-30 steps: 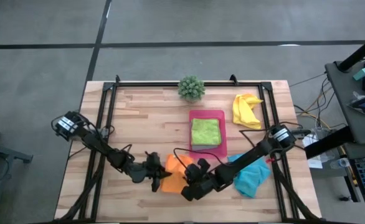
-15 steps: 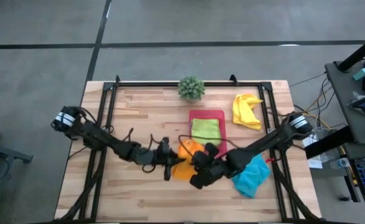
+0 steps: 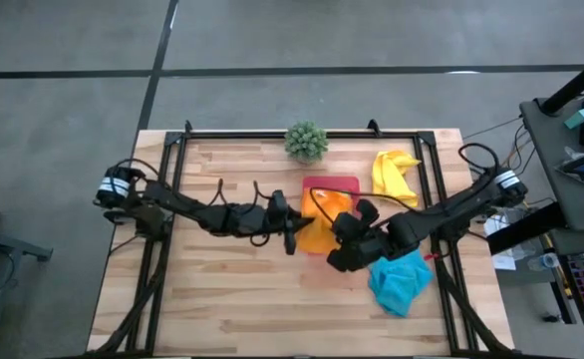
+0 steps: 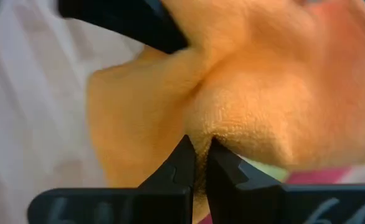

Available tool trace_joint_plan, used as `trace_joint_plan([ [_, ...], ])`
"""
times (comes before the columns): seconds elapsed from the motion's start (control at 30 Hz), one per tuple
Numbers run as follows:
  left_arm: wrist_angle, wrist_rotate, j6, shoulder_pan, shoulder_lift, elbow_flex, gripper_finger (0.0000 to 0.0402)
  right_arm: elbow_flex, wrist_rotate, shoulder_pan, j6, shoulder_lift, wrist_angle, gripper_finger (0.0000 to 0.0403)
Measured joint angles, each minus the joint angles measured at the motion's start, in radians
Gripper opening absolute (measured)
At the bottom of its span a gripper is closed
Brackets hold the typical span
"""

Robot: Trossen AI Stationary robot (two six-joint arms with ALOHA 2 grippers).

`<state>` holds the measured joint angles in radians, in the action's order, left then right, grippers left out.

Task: Fold microfiber towels
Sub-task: Put the orange towel into the red bin

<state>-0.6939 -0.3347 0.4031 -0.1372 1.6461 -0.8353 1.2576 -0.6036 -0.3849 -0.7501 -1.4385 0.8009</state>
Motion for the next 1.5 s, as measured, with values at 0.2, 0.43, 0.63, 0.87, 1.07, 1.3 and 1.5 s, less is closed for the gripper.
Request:
trace_joint_plan([
  [0.2, 0.002, 0.01, 0.031, 0.041, 0.104, -0.05, 0.0002, -0.123, 0.02, 0.077, 0.029, 0.057, -0.007, 0.0012],
  [0.43, 0.001, 0.013, 0.071, 0.096, 0.194, -0.09, 0.0002, -0.274, 0.088, 0.172, 0.057, 0.113, -0.115, 0.0012],
  [0.63, 0.104, 0.018, 0.113, 0.113, 0.189, -0.108, 0.0002, -0.346, 0.142, 0.223, 0.056, 0.142, -0.161, 0.0012],
  [0.87, 0.214, 0.021, 0.116, 0.129, 0.185, -0.139, 0.0009, -0.357, 0.163, 0.249, 0.056, 0.125, -0.192, 0.0012],
  [1.07, 0.219, 0.022, 0.116, 0.136, 0.184, -0.14, 0.0045, -0.35, 0.185, 0.264, 0.061, 0.084, -0.196, 0.0012],
  [1.3, 0.252, 0.036, 0.121, 0.138, 0.184, -0.14, 0.0089, -0.35, 0.185, 0.268, 0.043, 0.063, -0.198, 0.0019],
  [1.5, 0.325, 0.047, 0.143, 0.138, 0.181, -0.14, 0.013, -0.349, 0.185, 0.27, 0.043, 0.07, -0.199, 0.0052],
])
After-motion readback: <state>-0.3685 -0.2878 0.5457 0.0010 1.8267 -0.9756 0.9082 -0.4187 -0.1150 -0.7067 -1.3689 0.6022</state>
